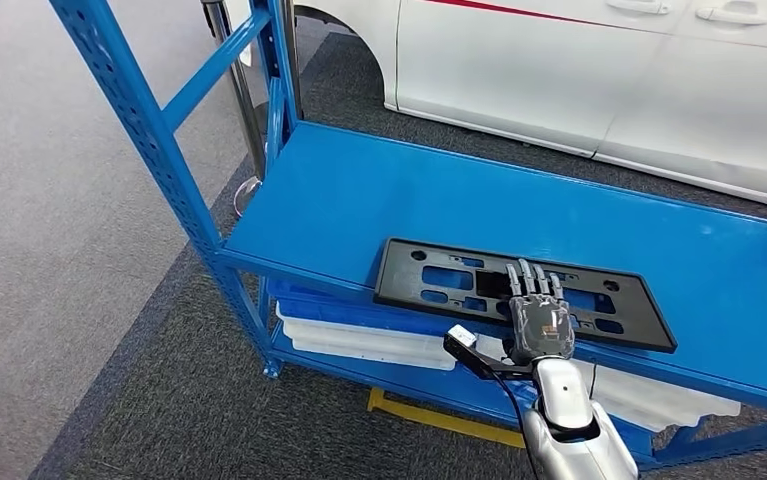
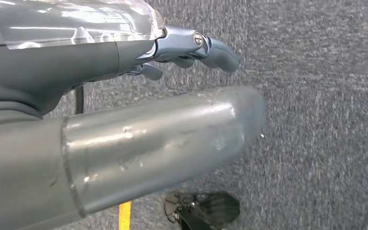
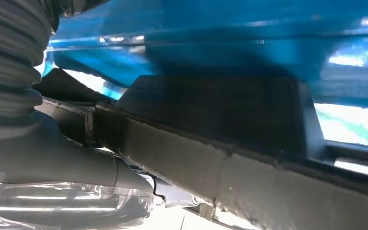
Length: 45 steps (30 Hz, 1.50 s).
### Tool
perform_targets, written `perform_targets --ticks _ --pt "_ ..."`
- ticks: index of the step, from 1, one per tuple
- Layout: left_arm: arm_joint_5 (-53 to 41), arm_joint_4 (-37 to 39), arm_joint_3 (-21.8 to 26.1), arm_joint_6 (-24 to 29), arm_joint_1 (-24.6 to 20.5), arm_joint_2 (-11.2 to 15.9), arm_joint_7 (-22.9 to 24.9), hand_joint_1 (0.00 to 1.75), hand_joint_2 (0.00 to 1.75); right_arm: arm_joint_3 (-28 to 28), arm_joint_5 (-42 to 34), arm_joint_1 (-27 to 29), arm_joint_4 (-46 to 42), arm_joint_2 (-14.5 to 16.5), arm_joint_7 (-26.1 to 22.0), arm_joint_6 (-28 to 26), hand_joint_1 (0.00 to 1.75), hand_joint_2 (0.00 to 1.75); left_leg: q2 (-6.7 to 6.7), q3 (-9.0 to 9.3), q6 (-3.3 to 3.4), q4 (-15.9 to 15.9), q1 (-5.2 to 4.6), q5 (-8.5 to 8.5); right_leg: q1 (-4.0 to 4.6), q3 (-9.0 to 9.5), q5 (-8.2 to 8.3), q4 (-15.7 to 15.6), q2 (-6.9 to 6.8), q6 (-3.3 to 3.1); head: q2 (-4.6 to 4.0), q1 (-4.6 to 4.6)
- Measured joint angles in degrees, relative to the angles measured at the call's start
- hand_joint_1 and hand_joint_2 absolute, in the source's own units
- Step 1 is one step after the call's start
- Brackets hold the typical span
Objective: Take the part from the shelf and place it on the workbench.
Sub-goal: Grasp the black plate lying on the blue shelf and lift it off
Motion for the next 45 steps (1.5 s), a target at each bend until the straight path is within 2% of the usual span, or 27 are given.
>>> perform_targets --ticks 1,2,3,4,6,7,9,12,15,16,17,18,20,21,22,26,27,30,32,33,34,36,37,40,42,43,45 --pt "0.0 0.0 0.0 0.0 0.0 0.0 0.0 0.0 0.0 -0.2 0.0 0.0 0.1 0.0 0.0 0.0 0.0 1.75 0.0 -0.06 0.04 0.0 -0.12 0.01 0.03 -1.1 -0.54 2.3 0.0 -0.07 0.0 0.0" --pt "0.0 0.0 0.0 0.0 0.0 0.0 0.0 0.0 0.0 -0.3 0.0 0.1 0.2 -0.1 0.0 0.0 0.0 1.75 0.0 -0.03 0.09 0.0 -0.25 -0.01 0.09 -1.22 0.05 2.6 0.02 -0.29 0.0 0.0" --pt "0.0 0.0 0.0 0.0 0.0 0.0 0.0 0.0 0.0 -0.5 -0.1 0.1 0.2 -0.1 -0.1 -0.1 0.0 1.75 -0.02 0.07 0.13 0.0 -0.38 -0.05 0.24 -0.18 1.66 0.5 0.04 -0.66 0.0 0.0" --pt "0.0 0.0 0.0 0.0 0.0 0.0 0.0 0.0 0.0 -0.7 -0.2 0.1 0.1 -0.1 -0.2 -0.1 0.0 1.75 -0.04 0.23 0.17 0.0 -0.5 -0.11 0.49 1.74 3.82 -3.4 0.07 -1.24 0.0 0.0" --pt "-0.1 0.1 0.0 0.0 -0.1 -0.2 0.0 0.0 0.0 -1.0 -0.5 0.0 -0.1 -0.2 -0.6 -0.2 0.0 1.75 -0.04 0.35 0.06 0.0 -0.59 -0.23 1.16 5.33 6.52 -10.8 0.05 -2.67 0.0 -0.01" --pt "-0.1 0.1 0.0 0.0 -0.2 -0.3 0.0 0.0 0.0 -1.0 -0.7 0.1 -0.2 -0.2 -0.8 -0.2 0.0 1.75 0.0 0.31 -0.13 -0.1 -0.52 -0.24 1.49 6.19 6.94 -12.7 0.02 -3.2 0.0 -0.01" --pt "-0.2 0.2 0.0 -0.1 -0.2 -0.3 0.0 0.0 0.0 -1.2 -1.1 0.1 -0.4 -0.3 -1.1 -0.3 0.0 1.75 0.05 0.25 -0.65 -0.3 -0.36 -0.12 1.84 6.38 7.0 -13.7 -0.05 -3.61 0.0 0.03" --pt "-0.3 0.2 0.1 -0.1 -0.3 -0.3 -0.2 0.0 0.0 -1.5 -1.5 0.4 -0.8 -0.3 -1.5 -0.4 0.0 1.75 0.1 -0.34 -1.3 1.2 -0.52 -1.41 1.06 7.36 7.88 -15.6 -0.42 -3.81 0.0 -0.02" --pt "-0.4 0.2 0.2 -0.1 -0.2 -0.2 -0.2 0.0 0.0 -2.0 -2.0 0.6 -1.0 -0.3 -2.1 -0.6 0.0 1.75 0.09 -4.91 -1.96 10.6 -0.4 -6.5 0.74 7.43 8.25 -16.2 -0.84 -4.01 0.0 -0.03" --pt "-0.4 0.2 0.3 -0.1 -0.2 -0.1 -0.3 0.0 0.0 -2.2 -2.4 0.6 -1.1 -0.3 -2.3 -0.9 0.0 1.75 0.1 -6.27 -2.23 13.3 -0.28 -7.38 0.65 7.23 8.24 -16.0 -0.89 -3.97 0.0 -0.03" --pt "-0.4 0.2 0.4 -0.1 -0.1 -0.1 -0.3 0.0 0.0 -2.4 -2.8 0.7 -1.3 -0.3 -2.6 -1.1 0.0 1.75 0.11 -6.69 -2.51 14.1 -0.1 -7.14 0.51 7.03 8.21 -15.8 -0.9 -3.83 0.0 -0.03" --pt "-0.4 0.2 0.4 -0.1 0.0 -0.1 -0.4 0.0 0.0 -2.6 -3.3 0.8 -1.7 -0.3 -2.8 -1.4 0.0 1.75 0.13 -5.97 -2.82 12.7 0.16 -5.82 0.29 6.8 8.12 -15.5 -0.89 -3.59 0.0 -0.04" --pt "-0.5 0.2 0.5 0.0 0.0 -0.1 -0.5 0.0 0.0 -3.0 -4.0 0.9 -2.5 -0.4 -3.2 -1.7 0.0 1.75 0.04 -2.52 -3.47 6.0 0.77 -2.51 -0.14 6.15 7.68 -14.2 -0.72 -2.74 0.0 -0.05" --pt "-0.5 0.3 0.5 0.0 0.0 -0.2 -0.6 0.0 0.0 -3.3 -4.4 0.9 -2.9 -0.4 -3.3 -1.8 0.0 1.75 -0.16 -1.16 -3.46 3.2 0.91 -1.53 -0.13 5.69 7.37 -13.3 -0.58 -2.24 0.0 -0.03" --pt "-0.5 0.3 0.5 0.0 0.0 -0.2 -0.7 0.0 0.0 -3.4 -4.8 0.9 -3.4 -0.5 -3.6 -1.9 0.0 1.75 -0.31 -0.53 -3.2 1.7 0.97 -1.25 -0.05 5.26 7.16 -12.6 -0.4 -1.79 0.0 0.0" --pt "-0.7 0.3 0.7 0.1 0.1 -0.3 -0.8 0.0 0.0 -3.9 -8.2 0.9 -6.1 -0.9 -5.0 -2.5 0.0 1.75 -0.13 -0.74 -1.39 1.6 0.72 -1.09 -0.13 4.64 7.17 -12.0 0.3 -0.7 0.0 0.07" --pt "-0.7 0.3 0.8 0.1 0.0 -0.3 -0.9 0.0 0.0 -4.0 -9.2 0.8 -7.0 -1.0 -5.4 -2.5 0.0 1.75 -0.06 -0.76 -1.05 1.5 0.76 -0.93 -0.24 4.2 6.33 -10.9 0.33 -0.49 0.0 0.07" --pt "-1.0 0.3 1.0 0.1 0.0 -0.3 -0.9 0.0 0.0 -4.1 -12.1 0.3 -9.6 -1.3 -6.2 -1.9 0.0 1.75 0.02 -0.87 -0.57 1.5 0.69 -0.76 -0.37 0.06 0.9 -1.3 0.27 -0.08 0.0 0.08" --pt "-1.0 0.3 1.1 0.1 0.0 -0.3 -0.9 0.0 0.0 -4.2 -13.2 0.3 -10.4 -1.4 -6.5 -1.4 0.0 1.75 -0.02 -0.88 -0.49 1.5 0.52 -0.81 -0.36 -2.3 -0.54 3.8 0.27 -0.15 0.0 0.09" --pt "-1.0 0.3 1.2 0.1 0.0 -0.3 -0.9 0.0 0.0 -4.2 -13.5 0.3 -10.8 -1.4 -6.6 -1.3 0.0 1.75 -0.07 -0.82 -0.46 1.5 0.45 -0.85 -0.34 -2.05 0.42 3.2 0.28 -0.35 0.0 0.08" --pt "-1.0 0.3 1.3 0.1 0.0 -0.3 -0.9 0.0 0.0 -4.2 -13.7 0.3 -11.2 -1.5 -6.7 -1.1 0.0 1.75 -0.13 -0.69 -0.47 1.5 0.39 -0.92 -0.27 -0.79 2.23 0.6 0.28 -0.64 0.0 0.08" --pt "-1.0 0.3 1.4 0.1 -0.1 -0.3 -0.9 0.0 0.0 -4.2 -13.9 0.2 -11.9 -1.5 -6.8 -1.1 0.0 1.75 -0.21 -0.38 -0.67 1.4 0.31 -1.12 0.04 3.02 5.62 -7.2 0.33 -1.39 0.0 0.08" --pt "-1.0 0.3 1.4 0.1 -0.1 -0.4 -0.9 0.0 0.0 -4.2 -14.0 0.1 -12.2 -1.6 -6.8 -1.1 0.0 1.75 -0.24 -0.33 -0.85 1.3 0.27 -1.18 0.29 4.35 6.4 -10.0 0.35 -1.69 0.0 0.09" --pt "-1.1 0.3 1.5 0.2 -0.2 -0.4 -0.9 0.0 0.0 -4.3 -14.2 0.0 -12.4 -1.8 -6.8 -1.0 0.0 1.75 -0.23 -0.16 -1.64 0.7 0.2 -1.05 0.74 5.19 6.45 -12.2 0.39 -2.09 0.0 0.09" --pt "-1.3 0.3 1.5 0.2 -0.2 -0.4 -0.9 0.0 0.0 -4.3 -13.7 -0.1 -12.4 -1.9 -6.8 -0.8 0.0 1.75 -0.11 -0.06 -2.16 0.9 0.15 -1.64 0.45 5.82 6.72 -13.2 0.27 -2.58 0.0 0.07" --pt "-1.3 0.3 1.5 0.2 -0.3 -0.4 -0.9 0.0 0.0 -4.3 -13.2 -0.2 -12.4 -2.0 -6.7 -0.6 0.0 1.75 -0.07 -0.61 -2.3 2.3 0.1 -2.62 0.32 6.22 6.87 -13.7 0.19 -2.91 0.0 0.05" --pt "-1.5 0.3 1.5 0.2 -0.3 -0.5 -0.9 0.0 0.0 -4.3 -12.2 -0.4 -12.1 -2.0 -6.5 -0.1 0.0 1.75 0.0 -3.66 -2.36 8.6 0.07 -5.76 0.41 6.67 6.89 -14.2 0.05 -3.47 0.0 0.02"
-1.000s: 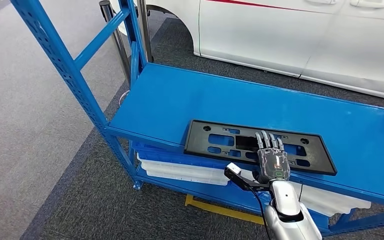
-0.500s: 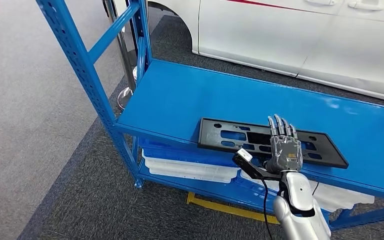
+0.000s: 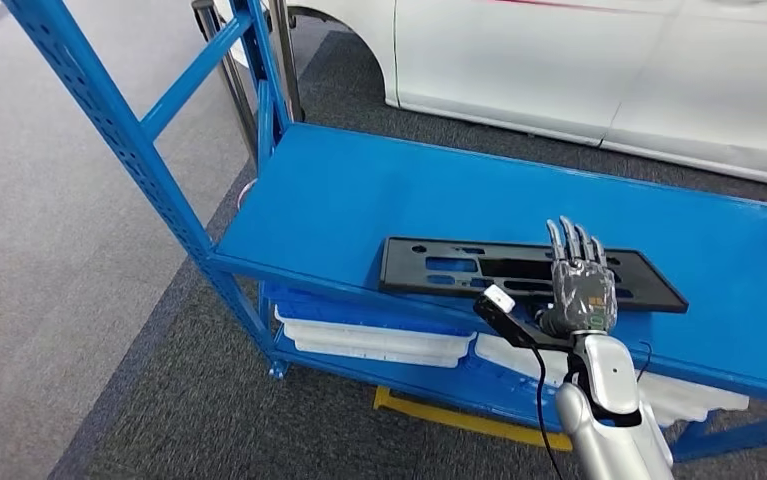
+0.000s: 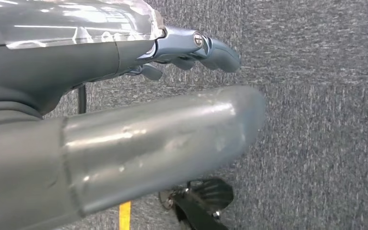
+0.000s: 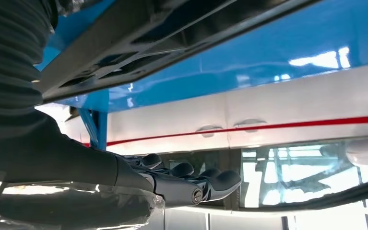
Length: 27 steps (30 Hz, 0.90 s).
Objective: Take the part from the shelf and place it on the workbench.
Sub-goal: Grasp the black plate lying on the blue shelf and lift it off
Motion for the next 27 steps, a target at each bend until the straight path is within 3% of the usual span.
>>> perform_targets --ticks 2,3,5,7,8,12,14,16,17,18,19,22,24,27 --pt "-0.1 0.0 0.0 0.0 0.1 0.0 0.0 0.0 0.0 0.0 1.1 -0.1 0.6 0.0 0.4 0.2 0.0 1.75 0.0 -3.42 -0.04 6.1 -0.02 -1.74 0.36 0.06 -0.18 0.1 -0.05 -0.34 0.0 -0.02" --pt "-0.1 0.0 0.0 0.0 0.1 0.0 0.1 0.0 0.0 0.1 1.7 -0.1 1.0 0.0 0.6 0.4 0.0 1.75 0.0 -3.95 0.03 6.6 -0.05 -1.01 0.54 0.12 -0.31 0.2 -0.03 -0.44 0.0 -0.01" --pt "-0.2 0.0 0.0 0.0 0.1 0.0 0.1 0.0 0.0 0.4 3.1 -0.2 1.8 0.0 1.0 0.7 0.0 1.75 0.01 -1.86 0.48 1.2 -0.12 3.13 0.83 0.39 -0.66 0.5 0.03 -0.49 0.0 -0.01" --pt "-0.3 0.0 0.0 0.1 -0.1 0.1 0.1 0.0 0.0 0.7 4.0 -0.5 2.7 0.0 1.3 1.0 0.0 1.75 0.02 1.24 1.19 -5.6 -0.41 5.86 1.06 0.54 -1.06 0.9 0.07 -0.26 0.0 -0.01" --pt "-0.4 0.0 0.0 0.1 -0.1 0.1 0.1 0.0 0.0 0.8 4.3 -0.7 3.0 0.0 1.5 1.1 0.0 1.75 0.01 2.1 1.46 -7.5 -0.59 6.28 1.08 0.48 -1.16 1.0 0.08 -0.06 0.0 0.0" --pt "-0.6 0.0 0.0 0.2 0.0 0.1 0.2 0.0 0.0 1.4 6.2 -1.3 4.4 0.0 1.7 1.6 0.0 1.75 0.08 2.66 2.22 -9.0 -0.5 6.77 0.95 0.23 -1.55 1.4 0.17 1.07 0.0 0.0" --pt "-0.7 0.0 0.1 0.2 -0.2 0.0 0.2 0.0 0.0 1.9 7.6 -1.9 5.5 0.0 1.9 1.9 0.0 1.75 0.17 2.94 2.66 -9.7 -0.08 7.23 0.7 -1.4 -3.93 5.0 0.23 1.75 0.0 0.02" --pt "-0.8 0.0 0.1 0.2 -0.2 0.0 0.2 0.0 0.0 2.4 8.7 -2.3 7.0 0.1 2.2 2.0 0.0 1.75 0.16 2.94 2.79 -9.8 -0.06 7.31 0.12 -4.73 -7.14 11.8 0.23 2.39 0.0 0.04" --pt "-0.8 0.0 0.1 0.2 -0.2 0.0 0.2 0.0 0.0 2.7 9.3 -2.4 7.9 0.1 2.4 1.9 0.0 1.75 0.15 2.94 2.76 -9.8 -0.02 7.29 -0.21 -6.18 -7.91 14.6 0.22 2.68 0.0 0.04" --pt "-0.9 0.0 0.1 0.2 -0.2 0.0 0.3 0.0 0.0 3.1 10.0 -2.5 8.6 0.1 2.7 1.9 0.0 1.75 0.13 2.97 2.69 -9.8 0.05 7.24 -0.5 -6.78 -7.56 15.5 0.21 2.93 0.0 0.04" --pt "-1.0 0.0 0.1 0.1 -0.2 0.0 0.3 0.0 0.0 3.4 10.6 -2.8 9.3 0.1 2.8 1.8 0.0 1.75 0.11 3.05 2.55 -9.7 0.18 7.15 -0.77 -6.34 -6.15 14.3 0.2 3.17 0.0 0.04" --pt "-1.2 0.0 0.1 0.1 -0.2 0.0 0.4 0.0 0.0 4.1 12.2 -4.2 11.0 0.3 3.4 1.9 0.0 1.75 0.02 3.41 1.64 -9.4 0.51 6.67 -1.15 -1.31 -0.91 3.8 0.26 3.52 0.0 0.04" --pt "-1.2 0.0 0.1 0.1 -0.3 0.0 0.5 0.0 0.0 4.5 12.7 -5.0 12.0 0.3 3.7 2.1 0.0 1.75 -0.06 3.49 0.79 -9.5 0.42 6.61 -0.84 0.09 -0.48 0.8 0.44 3.13 0.0 0.01" --pt "-1.2 0.0 0.2 0.0 -0.3 0.0 0.5 0.0 0.0 4.9 12.8 -5.8 12.7 0.6 3.7 2.1 0.0 1.75 -0.05 3.69 -0.38 -9.7 0.55 6.42 -0.61 0.24 -0.28 0.4 0.5 1.74 0.0 -0.01"
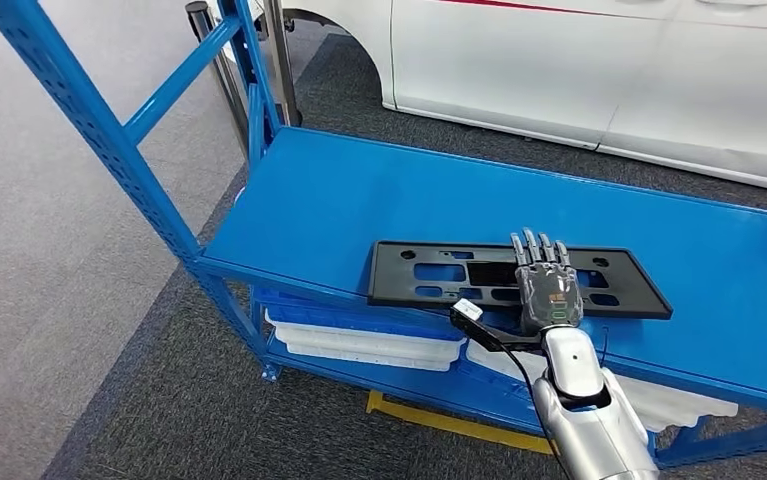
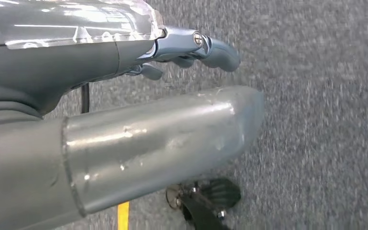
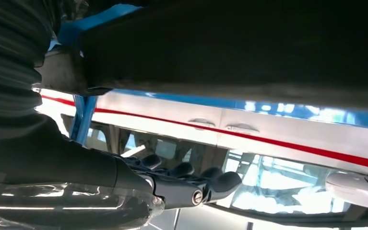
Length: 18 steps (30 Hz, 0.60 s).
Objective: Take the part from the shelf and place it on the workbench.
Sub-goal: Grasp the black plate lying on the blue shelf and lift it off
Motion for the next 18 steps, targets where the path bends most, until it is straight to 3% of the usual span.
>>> perform_targets --ticks 1,3,5,6,7,10,12,15,17,18 --pt "0.0 0.0 0.0 0.0 0.0 0.0 0.0 0.0 0.0 0.1 0.0 -0.2 0.2 0.1 0.0 0.0 0.0 1.75 0.03 -0.38 -0.19 1.0 0.08 -0.83 -0.03 0.13 0.14 -0.3 -0.07 -0.57 0.0 0.0" --pt "-0.1 0.0 0.0 0.0 0.0 0.0 0.0 0.0 0.0 0.2 0.0 -0.4 0.6 0.4 0.0 0.1 0.0 1.75 0.1 -2.97 -0.23 6.9 0.07 -4.25 0.09 0.23 0.3 -0.6 -0.29 -1.41 0.0 0.0" --pt "-0.1 0.0 0.1 0.0 0.1 0.1 0.0 0.0 0.0 0.2 0.1 -0.6 1.3 0.5 0.3 0.2 0.65 1.75 0.1 -6.5 -0.14 14.5 -0.09 -7.43 0.51 0.12 0.32 -0.6 -0.38 -1.79 0.0 -0.01" --pt "-0.1 0.0 0.1 0.0 0.2 0.1 0.1 0.0 0.0 0.2 0.1 -0.6 1.7 0.6 0.5 0.4 0.99 1.75 0.09 -7.24 -0.02 16.1 -0.18 -7.57 0.71 0.11 0.33 -0.5 -0.37 -1.86 0.0 -0.01" --pt "-0.2 0.0 0.1 0.0 0.3 0.1 0.1 0.0 0.0 0.2 0.1 -0.7 2.1 0.6 0.7 0.5 1.34 1.75 0.1 -7.01 0.19 15.6 -0.27 -6.7 0.91 0.14 0.33 -0.5 -0.35 -1.89 0.0 -0.02" --pt "-0.3 0.0 0.1 0.0 0.2 0.2 0.2 0.0 0.0 0.2 0.1 -1.1 3.4 0.6 1.2 0.9 1.36 1.75 0.16 -1.8 1.24 5.0 -0.7 -1.6 1.38 0.26 0.27 -0.3 -0.28 -1.78 0.0 -0.01" --pt "-0.3 0.0 0.1 0.0 0.1 0.3 0.2 0.0 0.0 0.2 0.1 -1.3 4.2 0.6 1.4 1.0 1.36 1.75 0.23 0.23 1.71 0.7 -1.05 -0.43 1.57 0.13 0.31 -0.2 -0.24 -1.4 0.0 0.0" --pt "-0.3 0.0 0.2 0.0 0.2 0.4 0.2 0.0 0.0 0.2 0.1 -1.4 5.1 0.5 1.7 1.0 1.36 1.75 0.32 0.34 2.29 -0.1 -1.05 0.08 1.51 -0.03 0.37 -0.1 -0.16 -0.49 0.0 0.01" --pt "-0.3 0.0 0.2 0.0 0.2 0.4 0.2 0.0 0.0 0.2 0.1 -1.5 5.5 0.4 1.7 1.0 1.36 1.75 0.48 0.43 2.91 -0.8 -0.74 0.66 1.36 -1.26 -1.65 2.6 -0.1 0.21 0.0 0.04" --pt "-0.3 0.0 0.2 0.0 0.2 0.4 0.2 0.0 0.0 0.2 0.1 -1.5 5.7 0.4 1.7 1.0 1.44 1.75 0.57 0.41 3.08 -0.9 -0.68 0.82 1.11 -2.65 -3.48 5.6 -0.07 0.53 0.0 0.06"
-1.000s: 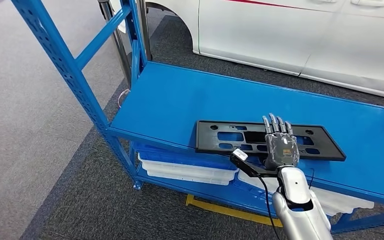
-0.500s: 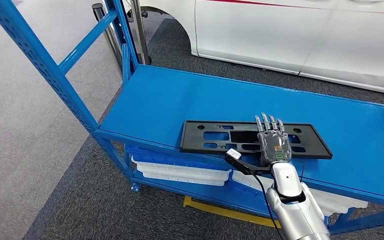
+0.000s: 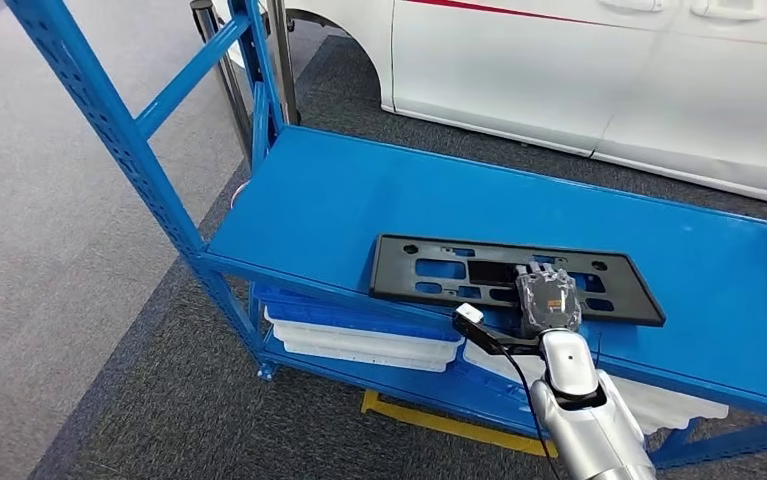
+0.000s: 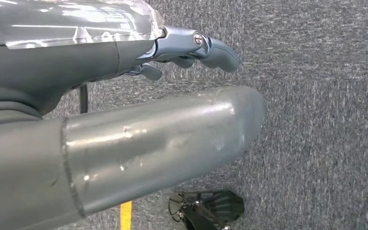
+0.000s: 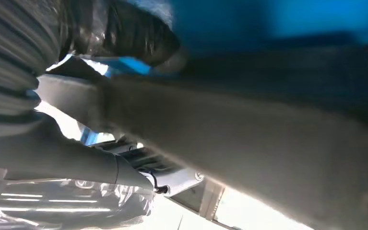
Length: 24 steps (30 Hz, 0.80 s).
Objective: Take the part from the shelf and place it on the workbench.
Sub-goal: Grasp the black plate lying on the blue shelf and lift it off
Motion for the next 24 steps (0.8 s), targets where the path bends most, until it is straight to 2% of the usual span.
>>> perform_targets --ticks 2,3,4,5,6,7,8,9,12,14,15,17,18,19,20,22,23,24 --pt "0.0 0.0 0.0 0.0 0.0 0.0 0.0 0.0 0.0 0.0 0.0 0.1 0.4 0.0 0.0 0.0 1.61 1.75 0.05 -0.16 0.1 0.0 0.0 0.06 -0.45 -3.52 -3.29 7.4 -0.02 0.6 0.0 0.01" --pt "0.0 0.0 0.0 0.0 0.0 0.0 0.0 0.0 0.0 0.0 0.0 0.1 0.6 0.0 0.0 0.0 1.69 1.75 0.05 -0.17 0.08 0.0 0.02 0.04 -0.69 -4.59 -3.67 9.6 -0.05 0.84 0.0 0.0" --pt "0.0 0.0 0.0 0.0 0.1 0.0 0.0 0.0 0.0 0.0 0.0 0.1 0.7 0.0 0.0 0.0 1.71 1.75 0.03 -0.12 0.04 0.0 0.04 0.01 -0.9 -4.65 -2.94 9.7 -0.08 1.01 0.0 0.0" --pt "0.0 0.0 0.0 0.0 0.0 0.0 0.0 0.0 0.0 0.0 0.0 0.0 0.8 0.0 0.0 0.0 1.72 1.75 -0.01 -0.01 -0.05 0.1 0.08 -0.06 -1.1 -3.51 -1.19 7.4 -0.12 1.1 0.0 0.0" --pt "0.0 0.0 0.0 0.0 0.0 0.0 0.0 0.0 0.0 0.0 0.0 0.0 0.9 0.0 0.0 0.1 1.73 1.75 -0.07 0.13 -0.22 0.1 0.13 -0.17 -1.27 -1.48 1.07 3.3 -0.17 1.11 0.0 0.0" --pt "-0.1 0.0 0.0 -0.1 0.0 0.0 0.0 0.0 0.0 0.0 0.0 -0.2 1.0 0.0 0.0 0.2 1.74 1.75 -0.13 0.21 -0.44 0.2 0.1 -0.3 -1.28 0.56 2.59 -0.7 -0.2 1.01 0.0 0.0" --pt "-0.1 0.0 0.0 -0.1 0.0 0.0 0.0 0.0 0.0 0.0 0.0 -0.3 1.0 0.0 0.0 0.3 1.74 1.75 -0.21 0.22 -0.72 0.3 0.04 -0.42 -1.19 2.08 3.6 -3.9 -0.17 0.78 0.0 -0.01" --pt "-0.1 0.0 0.0 -0.1 0.0 0.0 0.0 0.0 0.0 0.0 0.0 -0.3 1.1 0.0 0.0 0.3 1.74 1.75 -0.27 0.19 -1.06 0.3 -0.02 -0.49 -1.03 2.86 3.89 -5.7 -0.15 0.53 0.0 -0.01" --pt "-0.2 0.0 0.1 -0.1 0.0 0.0 0.1 0.0 0.0 0.0 -0.1 -0.5 1.2 0.0 0.1 0.5 1.75 1.75 -0.33 0.18 -2.19 0.3 0.09 -0.61 -0.7 2.98 3.84 -6.3 -0.09 -0.56 0.0 -0.02" --pt "-0.3 0.0 0.1 -0.1 0.0 0.0 0.1 0.0 0.0 -0.1 -0.1 -0.7 1.2 0.0 0.1 0.8 1.75 1.75 -0.31 -0.61 -2.64 2.4 0.25 -2.23 -0.87 3.33 4.09 -6.8 -0.2 -1.47 0.0 -0.03" --pt "-0.3 0.0 0.1 -0.1 0.0 0.0 0.2 0.0 0.0 -0.1 -0.1 -0.7 1.3 0.0 0.0 0.9 1.75 1.75 -0.31 -1.84 -2.77 5.2 0.3 -3.9 -0.95 3.48 4.18 -7.1 -0.28 -1.83 0.0 -0.04" --pt "-0.3 0.0 0.1 -0.1 0.0 0.1 0.3 0.0 0.0 -0.1 -0.2 -0.8 1.3 0.0 0.0 1.1 1.75 1.75 -0.31 -5.44 -2.94 12.9 0.28 -7.52 -0.76 3.48 4.15 -7.1 -0.36 -2.15 0.0 -0.05" --pt "-0.3 0.0 0.1 -0.1 0.1 0.1 0.3 0.0 0.0 -0.1 -0.3 -0.8 1.3 0.0 -0.1 1.1 1.75 1.75 -0.31 -6.84 -3.01 15.8 0.27 -8.37 -0.67 3.48 4.13 -7.1 -0.37 -2.19 0.0 -0.05" --pt "-0.3 0.0 0.1 -0.1 0.2 0.1 0.3 0.0 0.0 -0.1 -0.5 -0.7 1.4 0.0 -0.1 1.1 1.75 1.75 -0.3 -7.35 -3.01 16.8 0.27 -8.1 -0.62 3.49 4.1 -7.0 -0.36 -2.2 0.0 -0.05" --pt "-0.3 0.0 0.1 -0.1 0.2 0.1 0.3 0.0 0.0 -0.1 -0.8 -0.7 1.4 0.0 -0.2 1.1 1.75 1.75 -0.3 -6.73 -2.95 15.3 0.27 -6.7 -0.6 3.53 4.04 -6.9 -0.33 -2.17 0.0 -0.05" --pt "-0.3 0.0 0.1 -0.1 0.1 0.1 0.3 0.0 0.0 -0.1 -2.3 -0.7 1.3 0.1 -1.1 0.6 1.75 1.75 -0.31 -3.22 -2.64 7.9 0.25 -2.82 -0.57 3.53 3.8 -6.5 -0.23 -1.92 0.0 -0.04" --pt "-0.2 0.0 0.1 -0.1 0.1 0.1 0.2 0.0 0.0 -0.2 -3.8 -0.6 1.1 0.1 -1.9 0.1 1.75 1.75 -0.34 -1.58 -2.44 4.4 0.17 -1.6 -0.46 3.42 3.62 -6.2 -0.15 -1.68 0.0 -0.04" --pt "-0.2 0.0 0.1 -0.1 0.1 0.1 -0.1 0.0 0.0 -0.3 -5.9 -0.2 0.6 0.3 -3.1 -0.5 1.75 1.75 -0.36 -0.56 -2.24 2.2 0.09 -1.05 -0.36 3.29 3.52 -5.9 -0.08 -1.4 0.0 -0.04"
